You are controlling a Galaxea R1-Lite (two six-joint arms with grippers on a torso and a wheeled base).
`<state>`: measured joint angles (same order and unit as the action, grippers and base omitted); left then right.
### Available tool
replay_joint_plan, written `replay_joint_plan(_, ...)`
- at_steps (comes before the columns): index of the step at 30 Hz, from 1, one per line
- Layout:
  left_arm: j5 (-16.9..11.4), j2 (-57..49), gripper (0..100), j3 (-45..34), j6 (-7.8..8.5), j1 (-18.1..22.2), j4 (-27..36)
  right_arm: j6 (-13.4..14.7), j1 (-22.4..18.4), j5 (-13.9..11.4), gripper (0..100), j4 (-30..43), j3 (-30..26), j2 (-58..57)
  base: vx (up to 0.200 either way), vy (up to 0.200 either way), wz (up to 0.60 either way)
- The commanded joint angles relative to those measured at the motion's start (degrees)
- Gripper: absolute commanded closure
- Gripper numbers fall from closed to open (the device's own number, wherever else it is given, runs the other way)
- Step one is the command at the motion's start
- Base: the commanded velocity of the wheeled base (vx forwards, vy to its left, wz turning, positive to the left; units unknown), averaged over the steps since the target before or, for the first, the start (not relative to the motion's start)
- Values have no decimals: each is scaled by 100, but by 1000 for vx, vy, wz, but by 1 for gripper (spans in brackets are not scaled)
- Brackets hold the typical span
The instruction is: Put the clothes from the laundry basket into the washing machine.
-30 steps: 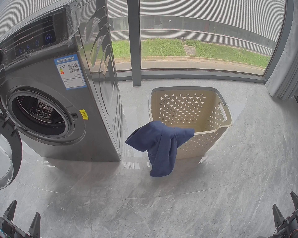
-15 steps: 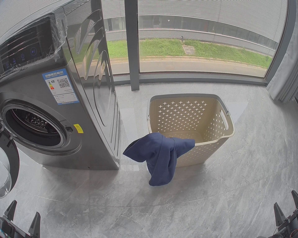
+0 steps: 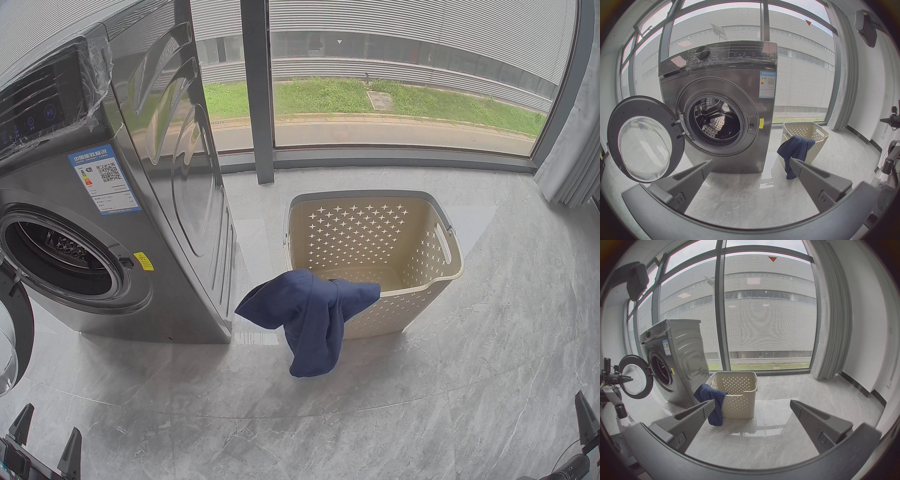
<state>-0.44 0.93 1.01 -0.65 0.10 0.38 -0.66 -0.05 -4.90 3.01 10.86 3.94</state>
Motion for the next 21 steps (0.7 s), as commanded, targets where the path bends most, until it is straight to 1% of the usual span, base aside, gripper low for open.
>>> replay_joint_plan(1, 0, -40, 0, -84, 3, -1, -3, -119, 22, -802, 0, -222, 267, 2463, 200, 0, 0)
replay_joint_plan(2, -9, -40, 0, -84, 3, -1, -3, -119, 22, -855, 0, -354, 241, 2691, 200, 0, 0)
replay_joint_plan(3, -9, -40, 0, -84, 3, -1, -3, -136, 49, -1004, 0, -688, 223, 3315, 200, 0, 0)
replay_joint_plan(4, -9, -40, 0, -84, -6, -1, -3, -136, 75, -1057, 0, -837, 223, 3570, 200, 0, 0)
replay_joint_plan(5, -9, -40, 0, -84, -14, -1, -3, -171, 207, -1127, 0, -1154, 259, 4106, 200, 0, 0)
replay_joint_plan(7, 0, -40, 0, -84, -23, -1, -3, -145, 585, -1118, 0, -1655, 267, 4853, 0, 0, 0)
replay_joint_plan(8, 0, -40, 0, -84, -23, -1, -3, -145, 585, -1118, 0, -1655, 267, 4853, 0, 0, 0)
replay_joint_plan(9, 0, -40, 0, -84, -23, -1, -3, -31, 989, -1092, 0, -2015, 276, 5389, 0, 0, 0)
replay_joint_plan(10, 0, -40, 0, -84, -23, -1, -3, 110, 1279, -1057, 0, -2226, 276, 5750, 0, 0, 0)
replay_joint_plan(11, 0, -40, 0, -84, -23, -1, -3, 277, 1561, -969, 0, -2419, 276, 6101, 0, 0, 0)
replay_joint_plan(12, 0, -40, 0, -84, -23, -1, -3, 294, 1604, -951, 0, -2454, 276, 6145, 0, 0, 0)
replay_joint_plan(13, 0, -40, 0, -84, -23, -1, -3, 558, 2026, -670, 0, -2762, 276, 6611, 0, 0, 0)
replay_joint_plan(14, 0, -40, 0, -84, -23, -1, -3, 611, 2141, -582, 0, -2841, 276, 6717, 0, 0, 0)
replay_joint_plan(16, 0, -40, 0, -84, -23, -1, -3, 1006, 2747, -108, 0, -3360, 285, 7270, 0, 0, 0)
replay_joint_plan(17, 0, -40, 0, -84, -23, -1, -3, 1033, 2782, -81, 0, -3395, 285, 7305, 0, 0, 0)
replay_joint_plan(18, 0, -40, 0, -84, -23, -1, -3, 1358, 3160, 226, 0, -3905, 302, 7754, 0, 0, 0)
replay_joint_plan(20, 0, -40, 0, -84, -23, -1, -3, 1569, 3415, 464, 0, -4379, 346, 8140, 0, 0, 0)
replay_joint_plan(21, 0, -40, 0, -84, -23, -1, -3, 1630, 3503, 560, 0, -4573, 364, 8290, 0, 0, 0)
